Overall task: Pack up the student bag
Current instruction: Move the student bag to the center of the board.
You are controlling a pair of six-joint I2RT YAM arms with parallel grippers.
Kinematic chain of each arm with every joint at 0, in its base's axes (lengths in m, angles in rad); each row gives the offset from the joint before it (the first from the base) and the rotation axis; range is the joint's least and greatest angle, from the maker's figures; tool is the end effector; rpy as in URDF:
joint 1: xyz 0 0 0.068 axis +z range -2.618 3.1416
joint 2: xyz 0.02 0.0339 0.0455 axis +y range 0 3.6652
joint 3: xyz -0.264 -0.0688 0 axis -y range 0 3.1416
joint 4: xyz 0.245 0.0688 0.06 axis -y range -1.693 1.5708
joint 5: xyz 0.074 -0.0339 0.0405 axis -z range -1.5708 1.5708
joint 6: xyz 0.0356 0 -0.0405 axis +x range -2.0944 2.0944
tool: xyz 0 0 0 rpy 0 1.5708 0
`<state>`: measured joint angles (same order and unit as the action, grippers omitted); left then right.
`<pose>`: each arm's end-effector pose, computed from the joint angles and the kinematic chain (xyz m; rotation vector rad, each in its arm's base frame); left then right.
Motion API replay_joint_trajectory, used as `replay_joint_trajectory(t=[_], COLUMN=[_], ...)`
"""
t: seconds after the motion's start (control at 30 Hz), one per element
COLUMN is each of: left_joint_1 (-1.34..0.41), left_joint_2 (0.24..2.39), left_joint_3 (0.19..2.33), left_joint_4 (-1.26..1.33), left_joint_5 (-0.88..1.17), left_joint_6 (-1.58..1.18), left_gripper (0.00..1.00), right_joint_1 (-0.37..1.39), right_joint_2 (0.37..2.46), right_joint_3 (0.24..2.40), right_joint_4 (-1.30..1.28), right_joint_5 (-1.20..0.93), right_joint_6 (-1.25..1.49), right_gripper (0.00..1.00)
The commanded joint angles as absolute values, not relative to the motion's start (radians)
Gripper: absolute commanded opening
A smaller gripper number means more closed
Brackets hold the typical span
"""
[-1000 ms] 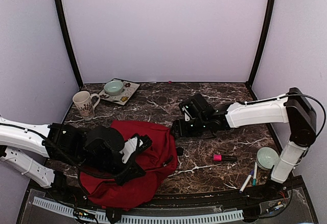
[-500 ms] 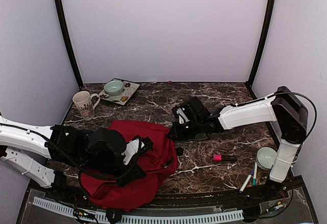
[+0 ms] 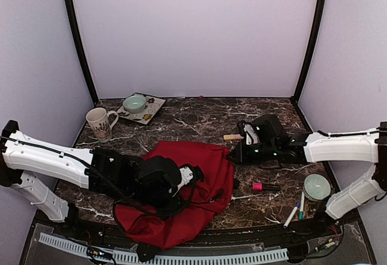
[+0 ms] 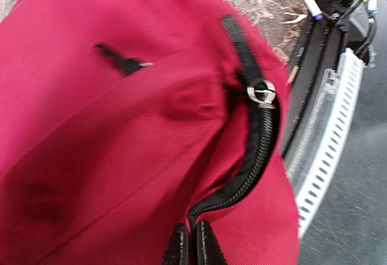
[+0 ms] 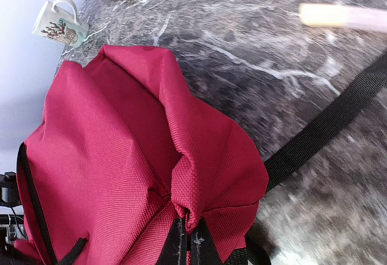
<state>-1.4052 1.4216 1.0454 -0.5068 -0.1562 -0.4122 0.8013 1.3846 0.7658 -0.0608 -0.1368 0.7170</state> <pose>0.0549 -0.2950 0.2560 1.1457 2.2640 -0.5944 0.1986 0.2120 0.2110 -0.1816 2.4212 0.9184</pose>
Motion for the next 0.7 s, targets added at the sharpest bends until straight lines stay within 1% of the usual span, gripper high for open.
replay_joint_trajectory(t=[0.0,0.2,0.4,0.53,0.67], left_joint_1=[-1.360,-1.228,-1.154,-1.154,-1.154], left_joint_2=[1.474,1.466,1.445,1.398,1.345], left_joint_3=[1.112,1.126,1.094,1.053,1.005], left_joint_4=[-0.609,-0.648,-0.699,-0.688,-0.716], left_joint_5=[-0.251,-0.309,-0.422,-0.385,-0.352], left_joint_6=[-0.294,-0.209,-0.248,-0.329,-0.453], left_gripper=[0.00,0.00,0.00,0.00,0.00], right_joint_1=[0.780,0.780,0.792,0.817,0.879], right_joint_2=[1.221,1.020,0.881,0.877,0.965], right_joint_3=[0.645,0.500,0.384,0.358,0.399], right_joint_4=[-0.112,-0.125,-0.012,0.082,0.126], right_joint_5=[-0.061,-0.082,-0.195,-0.287,-0.343], right_joint_6=[0.731,0.805,0.891,0.899,0.867], right_gripper=[0.00,0.00,0.00,0.00,0.00])
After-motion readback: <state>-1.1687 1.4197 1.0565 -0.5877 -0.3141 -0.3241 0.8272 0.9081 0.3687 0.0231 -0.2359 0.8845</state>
